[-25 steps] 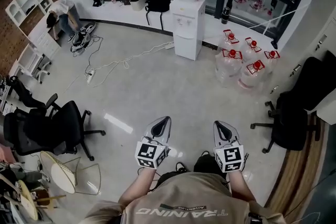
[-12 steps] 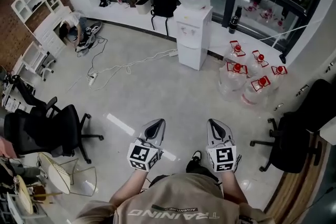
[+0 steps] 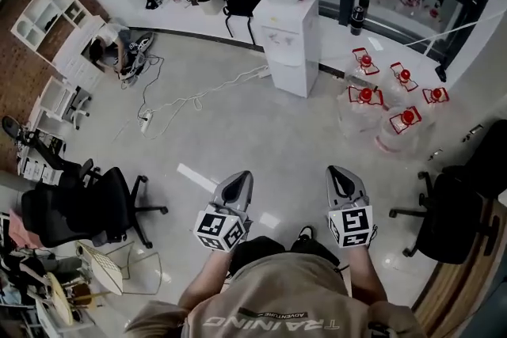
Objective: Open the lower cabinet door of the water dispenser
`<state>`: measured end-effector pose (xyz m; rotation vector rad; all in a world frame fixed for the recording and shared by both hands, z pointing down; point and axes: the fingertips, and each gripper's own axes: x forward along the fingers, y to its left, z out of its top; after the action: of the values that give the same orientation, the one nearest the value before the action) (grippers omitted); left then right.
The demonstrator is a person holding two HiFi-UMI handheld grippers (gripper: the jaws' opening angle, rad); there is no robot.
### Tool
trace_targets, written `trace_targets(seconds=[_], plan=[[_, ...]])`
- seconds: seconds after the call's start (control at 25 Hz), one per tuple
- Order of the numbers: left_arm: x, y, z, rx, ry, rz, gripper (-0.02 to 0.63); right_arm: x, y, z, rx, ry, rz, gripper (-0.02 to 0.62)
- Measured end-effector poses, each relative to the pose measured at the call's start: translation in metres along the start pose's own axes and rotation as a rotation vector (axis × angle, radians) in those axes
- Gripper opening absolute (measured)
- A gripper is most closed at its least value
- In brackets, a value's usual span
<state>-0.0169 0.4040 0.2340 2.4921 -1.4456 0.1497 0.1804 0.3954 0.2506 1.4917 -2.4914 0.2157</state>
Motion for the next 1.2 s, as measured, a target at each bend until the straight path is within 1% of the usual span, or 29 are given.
trace_targets(seconds=[0.16,0.28,0.36,0.48,0.6,0.72,0.88,0.96,1.08,1.12,1.2], plan=[[0.016,0.024,0.003,0.004,0.010,0.021,0.002,0.024,0.002,-0.008,0.010,0.040,0.025,0.009],[0.031,0.038,0.005,-0.003,0.006,0.002,0.002,0.049,0.009,-0.015,0.008,0.074,0.047,0.009],[0.040,0.053,0.006,-0.014,0.004,-0.016,0.002,0.068,0.016,-0.013,-0.001,0.084,0.048,0.008],[0.054,0.084,0.012,0.026,-0.001,-0.028,0.002,0.101,0.027,-0.001,-0.003,0.076,0.020,0.009],[0.070,0.120,0.027,0.060,-0.020,-0.037,0.002,0.135,0.034,0.015,0.020,0.066,-0.003,0.009],[0.086,0.159,0.040,0.046,-0.027,-0.054,0.002,0.173,0.040,0.035,0.044,0.068,-0.002,0.008],[0.107,0.207,0.048,0.037,-0.011,-0.090,0.002,0.218,0.047,0.062,0.035,0.045,-0.056,0.009],[0.117,0.224,0.051,0.039,-0.006,-0.106,0.002,0.234,0.049,0.063,0.068,0.050,-0.075,0.009],[0.135,0.239,0.055,0.036,-0.001,-0.126,0.002,0.249,0.040,0.050,0.186,0.065,-0.096,0.009],[0.141,0.241,0.056,0.036,0.001,-0.131,0.002,0.251,0.034,0.045,0.206,0.076,-0.109,0.009],[0.153,0.244,0.058,0.046,0.007,-0.142,0.002,0.256,0.020,0.036,0.204,0.102,-0.138,0.009]])
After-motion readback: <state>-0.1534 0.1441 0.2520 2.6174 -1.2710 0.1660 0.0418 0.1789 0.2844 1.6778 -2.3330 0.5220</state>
